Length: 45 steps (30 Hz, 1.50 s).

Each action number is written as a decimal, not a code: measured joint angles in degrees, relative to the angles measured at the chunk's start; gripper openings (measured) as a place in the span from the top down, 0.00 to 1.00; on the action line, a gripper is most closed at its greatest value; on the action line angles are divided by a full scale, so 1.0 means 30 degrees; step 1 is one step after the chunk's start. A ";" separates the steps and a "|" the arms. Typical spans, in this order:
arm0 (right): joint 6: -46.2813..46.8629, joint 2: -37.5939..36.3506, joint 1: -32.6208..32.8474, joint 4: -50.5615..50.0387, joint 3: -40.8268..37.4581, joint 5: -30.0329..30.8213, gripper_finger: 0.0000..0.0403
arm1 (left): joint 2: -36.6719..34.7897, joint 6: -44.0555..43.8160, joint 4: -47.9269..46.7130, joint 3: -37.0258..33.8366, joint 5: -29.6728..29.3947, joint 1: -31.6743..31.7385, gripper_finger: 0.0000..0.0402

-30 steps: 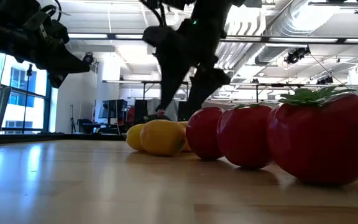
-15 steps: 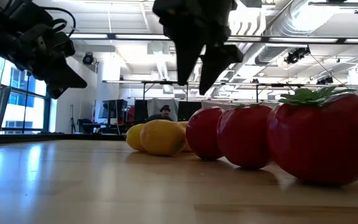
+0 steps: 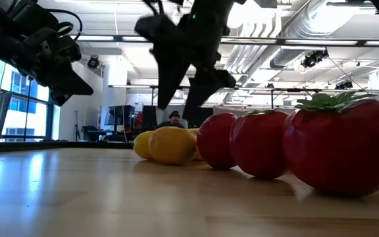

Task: Sort produce into baskets
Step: Put the lemon into the blue bin

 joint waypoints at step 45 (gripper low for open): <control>1.0164 -0.2505 0.5390 -1.3155 0.6353 -0.5856 0.53 | 0.0039 0.0387 0.0421 -0.0022 -0.0287 0.0005 1.00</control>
